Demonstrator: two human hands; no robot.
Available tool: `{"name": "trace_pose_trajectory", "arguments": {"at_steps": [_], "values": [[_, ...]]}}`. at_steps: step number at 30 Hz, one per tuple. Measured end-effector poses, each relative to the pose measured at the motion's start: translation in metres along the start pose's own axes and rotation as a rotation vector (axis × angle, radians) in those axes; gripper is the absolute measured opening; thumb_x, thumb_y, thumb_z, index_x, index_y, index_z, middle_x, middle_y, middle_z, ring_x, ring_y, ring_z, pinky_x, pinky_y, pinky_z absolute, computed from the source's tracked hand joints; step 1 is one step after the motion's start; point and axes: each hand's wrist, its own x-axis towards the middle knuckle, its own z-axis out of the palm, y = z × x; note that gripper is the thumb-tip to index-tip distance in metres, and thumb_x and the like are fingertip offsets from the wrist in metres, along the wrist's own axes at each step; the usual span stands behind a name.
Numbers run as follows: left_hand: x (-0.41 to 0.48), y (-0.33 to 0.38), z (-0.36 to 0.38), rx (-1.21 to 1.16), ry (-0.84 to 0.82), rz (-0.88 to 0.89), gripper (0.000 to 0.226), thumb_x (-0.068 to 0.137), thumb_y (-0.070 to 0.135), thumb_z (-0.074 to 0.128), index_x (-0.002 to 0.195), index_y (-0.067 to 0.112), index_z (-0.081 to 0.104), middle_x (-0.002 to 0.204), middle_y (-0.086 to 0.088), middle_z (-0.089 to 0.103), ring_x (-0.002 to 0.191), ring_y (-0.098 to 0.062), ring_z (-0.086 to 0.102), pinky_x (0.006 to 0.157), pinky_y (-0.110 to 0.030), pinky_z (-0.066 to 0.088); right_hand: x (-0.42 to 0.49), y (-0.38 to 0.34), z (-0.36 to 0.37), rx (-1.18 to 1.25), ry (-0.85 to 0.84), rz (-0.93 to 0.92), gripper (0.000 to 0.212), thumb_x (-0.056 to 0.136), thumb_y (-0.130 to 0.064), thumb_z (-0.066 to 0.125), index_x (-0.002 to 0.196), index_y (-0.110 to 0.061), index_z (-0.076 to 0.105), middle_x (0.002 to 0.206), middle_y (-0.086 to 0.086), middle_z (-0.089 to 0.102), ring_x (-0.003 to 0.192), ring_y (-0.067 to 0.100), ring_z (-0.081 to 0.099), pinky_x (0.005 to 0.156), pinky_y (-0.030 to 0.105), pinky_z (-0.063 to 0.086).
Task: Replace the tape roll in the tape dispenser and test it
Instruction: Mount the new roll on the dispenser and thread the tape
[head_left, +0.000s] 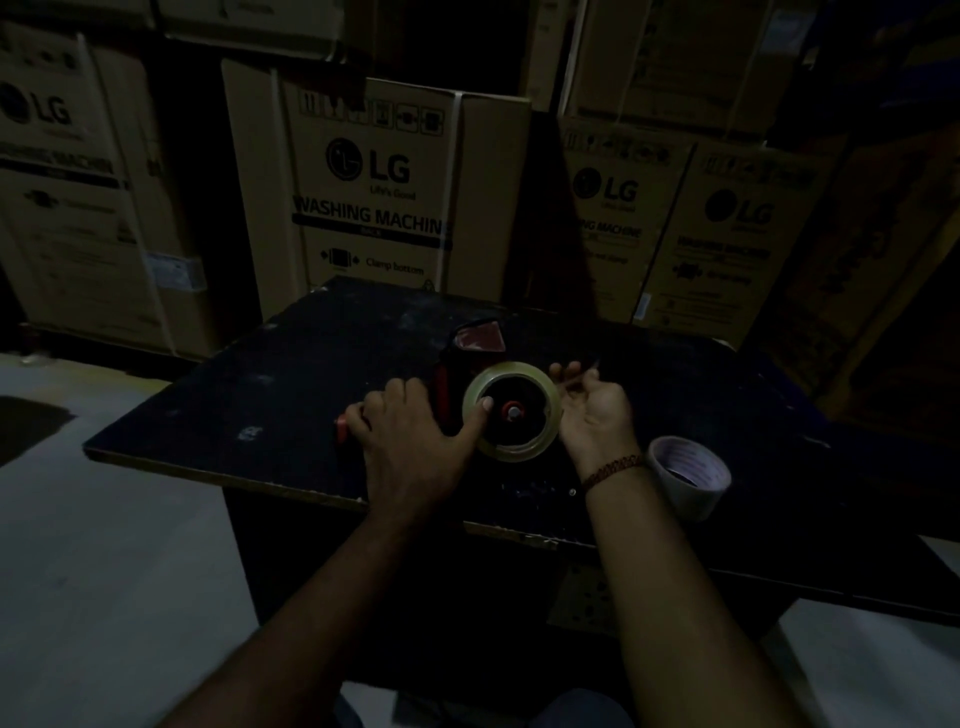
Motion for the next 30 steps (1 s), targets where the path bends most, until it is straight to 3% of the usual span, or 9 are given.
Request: {"name": "trace_pose_trajectory", "arguments": {"at_steps": [3, 5, 8, 13, 17, 23, 27, 30], "values": [[-0.002, -0.002, -0.001, -0.004, 0.004, 0.007, 0.068, 0.089, 0.088, 0.036, 0.094, 0.021, 0.05, 0.102, 0.0, 0.051, 0.108, -0.025, 0.048, 0.111, -0.051, 0.03, -0.004, 0.002, -0.002, -0.221, 0.024, -0.081, 0.022, 0.108, -0.011, 0.046, 0.089, -0.014, 0.056, 0.081, 0.002, 0.059, 0.074, 0.017, 0.059, 0.068, 0.031, 0.05], [-0.002, -0.002, -0.001, -0.004, 0.012, 0.009, 0.068, 0.089, 0.088, 0.036, 0.093, 0.021, 0.05, 0.101, 0.0, 0.05, 0.107, -0.025, 0.048, 0.111, -0.051, 0.032, -0.005, 0.003, -0.006, -0.53, 0.042, -0.213, 0.011, 0.104, -0.008, 0.053, 0.098, -0.016, 0.059, 0.084, 0.001, 0.064, 0.072, 0.014, 0.06, 0.063, 0.028, 0.048], [-0.002, -0.002, 0.0, 0.002, 0.016, 0.007, 0.069, 0.089, 0.088, 0.035, 0.093, 0.021, 0.05, 0.1, 0.0, 0.05, 0.107, -0.026, 0.049, 0.111, -0.051, 0.031, -0.006, 0.0, -0.015, -0.72, 0.016, -0.336, 0.013, 0.102, -0.008, 0.059, 0.113, -0.014, 0.054, 0.088, 0.005, 0.068, 0.071, 0.013, 0.061, 0.058, 0.024, 0.05], [-0.003, -0.002, 0.0, 0.019, 0.029, 0.011, 0.069, 0.09, 0.087, 0.038, 0.095, 0.02, 0.053, 0.102, -0.001, 0.053, 0.108, -0.027, 0.05, 0.111, -0.054, 0.032, -0.011, -0.016, -0.012, -0.737, -0.123, -0.307, 0.011, 0.097, -0.002, 0.065, 0.091, -0.011, 0.061, 0.082, 0.01, 0.067, 0.068, 0.017, 0.061, 0.065, 0.028, 0.053], [-0.003, -0.002, 0.0, 0.029, 0.03, 0.009, 0.069, 0.089, 0.087, 0.038, 0.094, 0.019, 0.053, 0.101, -0.002, 0.054, 0.106, -0.028, 0.051, 0.11, -0.054, 0.031, -0.012, -0.019, -0.008, -0.726, -0.147, -0.326, 0.01, 0.092, -0.003, 0.073, 0.095, -0.009, 0.066, 0.079, 0.006, 0.069, 0.069, 0.015, 0.063, 0.068, 0.028, 0.057], [-0.001, -0.001, -0.002, 0.016, -0.009, 0.006, 0.069, 0.089, 0.089, 0.034, 0.095, 0.022, 0.052, 0.103, 0.001, 0.051, 0.109, -0.025, 0.049, 0.114, -0.053, 0.029, -0.01, -0.021, -0.011, -0.822, -0.177, -0.337, 0.023, 0.087, -0.005, 0.079, 0.109, -0.006, 0.072, 0.094, 0.006, 0.076, 0.082, 0.015, 0.072, 0.069, 0.027, 0.059], [-0.002, -0.001, -0.002, 0.02, 0.005, 0.007, 0.07, 0.089, 0.089, 0.033, 0.095, 0.022, 0.052, 0.102, 0.0, 0.052, 0.107, -0.026, 0.05, 0.112, -0.053, 0.031, -0.009, -0.025, -0.007, -1.015, -0.177, -0.499, 0.01, 0.089, -0.006, 0.078, 0.096, -0.012, 0.077, 0.09, 0.007, 0.079, 0.083, 0.016, 0.077, 0.072, 0.026, 0.062], [-0.002, -0.001, -0.002, 0.026, 0.012, 0.006, 0.071, 0.089, 0.089, 0.032, 0.095, 0.021, 0.052, 0.102, -0.001, 0.053, 0.107, -0.027, 0.05, 0.111, -0.052, 0.03, -0.005, -0.02, -0.003, -1.169, -0.164, -0.701, 0.013, 0.09, -0.01, 0.078, 0.086, -0.022, 0.075, 0.082, -0.002, 0.078, 0.077, 0.011, 0.076, 0.071, 0.028, 0.064]]}}
